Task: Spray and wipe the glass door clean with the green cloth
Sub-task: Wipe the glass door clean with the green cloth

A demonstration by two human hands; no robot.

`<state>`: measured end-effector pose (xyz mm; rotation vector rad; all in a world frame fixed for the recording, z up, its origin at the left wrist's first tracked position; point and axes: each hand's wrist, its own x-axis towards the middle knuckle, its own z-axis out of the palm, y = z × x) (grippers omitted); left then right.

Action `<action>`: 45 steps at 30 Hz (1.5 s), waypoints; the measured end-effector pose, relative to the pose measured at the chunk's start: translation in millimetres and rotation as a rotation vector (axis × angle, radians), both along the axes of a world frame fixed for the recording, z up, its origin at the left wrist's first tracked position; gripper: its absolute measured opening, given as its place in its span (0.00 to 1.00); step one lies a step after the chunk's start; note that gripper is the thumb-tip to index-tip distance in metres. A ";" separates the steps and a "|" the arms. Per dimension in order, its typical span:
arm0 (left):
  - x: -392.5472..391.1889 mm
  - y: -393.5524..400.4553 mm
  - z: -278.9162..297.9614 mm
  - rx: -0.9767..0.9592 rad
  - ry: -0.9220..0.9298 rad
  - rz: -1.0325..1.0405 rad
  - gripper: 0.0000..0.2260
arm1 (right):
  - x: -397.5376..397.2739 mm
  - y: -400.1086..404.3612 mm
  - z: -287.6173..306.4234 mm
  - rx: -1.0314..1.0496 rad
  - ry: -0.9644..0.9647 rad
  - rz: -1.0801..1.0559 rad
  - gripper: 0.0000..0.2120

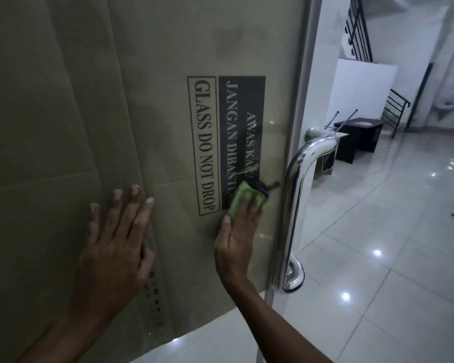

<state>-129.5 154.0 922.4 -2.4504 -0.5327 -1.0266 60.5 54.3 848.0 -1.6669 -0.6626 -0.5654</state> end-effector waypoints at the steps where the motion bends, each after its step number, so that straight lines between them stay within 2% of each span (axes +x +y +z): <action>1: 0.7 0.6 -0.6 0.003 -0.005 0.002 0.32 | -1.9 -1.4 -6.9 0.055 0.146 -0.017 0.32; 4: 1.9 1.3 -4.4 0.006 -0.024 0.002 0.33 | -13.6 6.3 4.9 0.241 0.518 -0.033 0.32; 7: 0.7 0.4 -0.8 0.002 -0.014 0.001 0.32 | -8.1 13.5 70.8 0.287 0.612 -0.078 0.33; 9: -1.5 0.3 -0.5 -0.004 0.014 0.012 0.32 | -0.7 13.4 121.0 0.319 0.466 -0.097 0.32; 11: -3.5 -0.1 1.1 -0.010 0.019 0.008 0.33 | 8.7 12.9 167.2 0.318 0.216 -0.081 0.32; 14: -3.8 0.3 1.7 -0.001 0.009 0.014 0.33 | 25.2 12.8 204.2 0.158 -0.145 -0.116 0.31; 16: -1.2 0.2 2.0 -0.004 -0.015 0.023 0.32 | 41.4 9.7 201.1 0.108 -0.250 -0.165 0.30; 18: 2.5 -1.5 0.8 -0.004 -0.037 0.036 0.32 | 52.8 5.9 175.8 0.136 -0.207 -0.189 0.29; 24: 5.4 -5.6 0.6 -0.015 -0.057 0.042 0.31 | 17.9 8.2 51.0 0.273 0.244 -0.096 0.31; 27: 1.7 -5.2 3.5 -0.014 0.002 0.049 0.32 | 5.9 14.3 62.6 0.324 0.410 -0.057 0.31; 29: -1.7 -4.5 6.5 -0.021 0.031 0.051 0.33 | 5.7 16.0 105.8 0.363 0.307 -0.035 0.32; 31: -3.4 -5.5 8.8 -0.032 0.048 0.055 0.33 | 5.2 14.8 155.1 0.329 0.097 0.000 0.31; 34: -0.8 -7.5 6.8 -0.045 0.036 0.063 0.34 | 3.6 16.7 190.7 0.038 -0.270 -0.009 0.31; 38: 3.3 -9.2 2.6 -0.087 0.017 0.068 0.33 | 13.2 5.2 137.4 -0.349 -0.832 0.050 0.30; 40: 2.0 -12.2 6.9 -0.111 0.034 0.064 0.33 | 33.3 -10.7 99.6 -0.448 -0.965 0.088 0.29; 42: -2.6 -15.0 13.9 -0.124 0.069 0.059 0.33 | 47.2 -23.5 81.8 -0.407 -0.836 0.028 0.30; 45: -9.8 -15.7 21.4 -0.109 0.139 0.052 0.37 | 43.1 -19.8 101.0 -0.162 -0.389 -0.034 0.31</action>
